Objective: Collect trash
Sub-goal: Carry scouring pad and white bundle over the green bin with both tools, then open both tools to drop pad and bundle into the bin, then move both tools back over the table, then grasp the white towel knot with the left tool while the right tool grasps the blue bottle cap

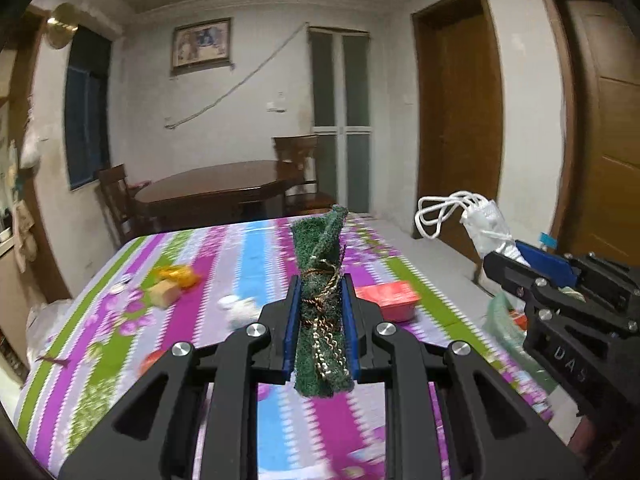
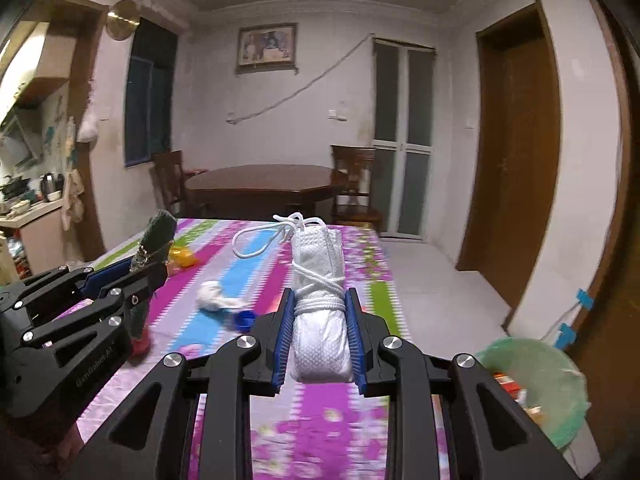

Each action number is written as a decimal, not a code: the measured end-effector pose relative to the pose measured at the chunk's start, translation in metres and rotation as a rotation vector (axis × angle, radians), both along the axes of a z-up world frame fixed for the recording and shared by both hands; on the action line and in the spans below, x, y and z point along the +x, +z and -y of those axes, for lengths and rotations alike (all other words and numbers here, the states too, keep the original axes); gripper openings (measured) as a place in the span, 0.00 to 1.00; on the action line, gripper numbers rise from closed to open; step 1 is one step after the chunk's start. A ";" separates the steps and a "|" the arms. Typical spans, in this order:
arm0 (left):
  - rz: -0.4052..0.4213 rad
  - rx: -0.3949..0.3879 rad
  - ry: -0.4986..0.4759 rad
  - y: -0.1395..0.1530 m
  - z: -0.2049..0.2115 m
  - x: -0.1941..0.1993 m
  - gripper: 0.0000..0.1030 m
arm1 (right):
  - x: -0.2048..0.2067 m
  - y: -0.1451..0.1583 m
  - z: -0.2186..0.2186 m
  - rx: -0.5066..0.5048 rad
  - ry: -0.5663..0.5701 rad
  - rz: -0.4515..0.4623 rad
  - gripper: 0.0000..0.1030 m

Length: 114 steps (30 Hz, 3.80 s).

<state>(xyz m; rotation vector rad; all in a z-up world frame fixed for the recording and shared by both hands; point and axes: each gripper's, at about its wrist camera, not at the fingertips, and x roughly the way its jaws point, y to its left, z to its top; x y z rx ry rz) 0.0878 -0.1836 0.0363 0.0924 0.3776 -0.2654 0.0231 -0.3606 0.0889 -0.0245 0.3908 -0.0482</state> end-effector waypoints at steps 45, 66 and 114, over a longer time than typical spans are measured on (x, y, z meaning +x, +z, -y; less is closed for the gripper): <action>-0.496 0.173 -0.488 -0.117 0.333 0.094 0.19 | 0.037 -0.147 0.363 0.180 -0.420 -0.443 0.26; -0.382 0.224 -0.497 -0.069 0.244 0.082 0.63 | -0.011 -0.095 0.281 0.190 -0.268 -0.194 0.63; -0.400 0.514 -0.684 -0.110 -0.061 0.236 0.61 | 0.155 -0.159 -0.063 0.207 0.343 -0.432 0.76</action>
